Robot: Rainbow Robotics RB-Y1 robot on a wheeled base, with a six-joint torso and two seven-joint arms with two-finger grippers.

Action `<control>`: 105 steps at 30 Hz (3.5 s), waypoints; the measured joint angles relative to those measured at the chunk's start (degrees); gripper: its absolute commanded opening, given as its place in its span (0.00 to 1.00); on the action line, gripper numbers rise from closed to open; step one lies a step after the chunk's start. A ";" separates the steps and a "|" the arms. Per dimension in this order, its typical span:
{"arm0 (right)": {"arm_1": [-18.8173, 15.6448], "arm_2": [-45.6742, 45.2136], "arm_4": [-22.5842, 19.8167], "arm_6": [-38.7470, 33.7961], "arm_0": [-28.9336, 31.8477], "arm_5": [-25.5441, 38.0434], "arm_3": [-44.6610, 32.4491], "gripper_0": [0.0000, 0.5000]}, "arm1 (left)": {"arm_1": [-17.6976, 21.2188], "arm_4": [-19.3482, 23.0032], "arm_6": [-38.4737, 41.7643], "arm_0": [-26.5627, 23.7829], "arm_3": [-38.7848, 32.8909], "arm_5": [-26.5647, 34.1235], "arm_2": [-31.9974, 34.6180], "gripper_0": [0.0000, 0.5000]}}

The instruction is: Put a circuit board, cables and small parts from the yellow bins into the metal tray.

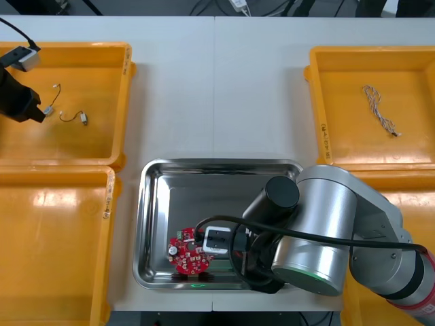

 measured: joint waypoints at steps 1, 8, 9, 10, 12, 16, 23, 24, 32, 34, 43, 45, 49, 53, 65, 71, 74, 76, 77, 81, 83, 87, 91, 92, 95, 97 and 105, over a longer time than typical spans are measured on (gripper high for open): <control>0.03 0.02 0.04 0.00 0.15 -0.58 0.25 0.00 | 0.00 -0.07 -2.56 -0.36 1.09 -0.62 0.00 1.00; 1.14 0.44 2.19 0.00 0.86 -1.77 1.11 0.00 | -0.55 -1.23 -9.36 -2.41 6.27 -4.56 0.00 1.00; 1.24 0.63 2.31 0.00 0.94 -2.23 1.19 0.00 | -0.68 -1.46 -9.36 -2.51 6.57 -5.10 0.00 1.00; 1.30 0.79 2.36 -0.01 1.03 -2.76 1.27 0.00 | -0.82 -1.73 -9.36 -2.54 6.73 -5.65 0.00 1.00; 1.32 1.10 2.42 -0.01 1.26 -4.12 1.33 0.00 | -1.25 -2.38 -9.36 -2.54 6.84 -6.64 0.00 1.00; 1.32 1.42 2.78 -0.02 1.87 -4.83 1.33 0.00 | -2.70 -5.20 -9.36 -2.55 6.87 -7.47 0.06 1.00; 1.32 2.21 5.81 -0.03 2.40 -4.83 1.35 0.57 | -4.85 -7.43 -9.36 -2.55 6.98 -7.84 0.14 1.00; 1.32 2.27 6.11 -0.03 2.41 -4.83 1.35 0.58 | -5.04 -7.61 -9.36 -2.56 7.00 -7.97 0.14 1.00; 1.32 2.32 7.05 -0.04 2.43 -4.84 1.35 1.00 | -6.06 -8.54 -9.37 -2.56 7.83 -9.65 0.15 1.00; 1.32 2.31 7.04 -0.05 2.43 -4.83 1.35 1.00 | -6.08 -8.57 -9.38 -2.55 8.02 -10.44 0.15 1.00; 1.32 -2.71 1.98 -0.05 2.36 -0.83 1.25 1.00 | -6.14 -8.57 -9.46 -2.38 8.11 -13.74 0.15 1.00; 1.32 -5.60 0.23 -0.05 2.16 1.82 0.92 1.00 | -6.14 -8.57 -9.49 -2.08 8.11 -14.24 0.15 1.00; 1.32 -12.09 -3.73 -0.06 1.09 4.93 -0.28 1.00 | -6.17 -8.56 -9.90 -1.43 8.11 -15.13 0.15 1.00; 1.31 -19.19 -7.00 -0.13 -0.75 5.04 -1.52 1.00 | -6.20 -8.55 -10.87 -0.94 8.13 -15.81 0.15 1.00; -4.24 -35.97 -13.80 -1.92 -3.77 5.07 -4.41 1.00 | -6.23 -7.79 -10.88 1.58 8.17 -17.96 0.16 1.00; -9.24 -44.94 -18.38 -2.14 -5.20 5.08 -2.31 1.00 | -6.25 -6.61 -10.88 1.93 8.27 -18.41 0.17 1.00; -11.45 -47.36 -19.18 -2.14 -6.66 5.08 0.28 1.00 | -6.28 -6.00 -10.88 1.93 8.85 -19.22 0.17 1.00; -12.66 -48.45 -19.80 -2.14 -7.97 5.08 2.73 1.00 | -6.35 -5.50 -10.88 1.93 9.71 -20.08 0.17 1.00; -13.17 -48.93 -20.10 -2.14 -8.66 5.08 4.22 1.00 | -6.37 -5.32 -10.88 1.93 10.05 -20.39 0.18 1.00; -14.64 -50.57 -20.27 -2.03 -11.50 5.08 10.02 1.00 | -6.37 -5.06 -10.88 1.93 10.45 -20.91 0.45 1.00; -15.20 -51.33 -19.82 -0.90 -12.65 5.08 12.59 1.00 | -6.37 -4.97 -10.88 1.93 10.50 -20.94 0.51 1.00; -15.78 -53.26 -16.89 6.23 -14.46 5.08 17.92 1.00 | -6.37 -4.77 -10.89 1.93 10.58 -21.03 0.53 0.84; -15.93 -55.37 -13.26 10.16 -15.88 5.08 23.01 1.00 | -6.38 -4.58 -10.90 1.93 10.64 -21.06 0.53 0.11; -15.93 -55.88 -12.01 10.36 -16.17 5.08 24.49 1.00 | -6.38 -4.53 -10.90 1.93 10.67 -21.06 0.53 0.00; -15.94 -57.23 -8.69 12.78 -16.71 5.08 28.03 1.00 | -6.38 -4.29 -10.90 1.93 10.80 -21.06 0.53 0.00; -15.94 -58.03 -6.69 15.38 -16.84 5.08 29.97 1.00 | -6.38 -4.06 -10.90 1.93 10.89 -21.10 0.53 0.00; -15.95 -59.13 -3.25 16.57 -18.58 5.08 38.66 1.00 | -6.38 -2.95 -10.91 1.93 11.05 -21.11 0.54 0.00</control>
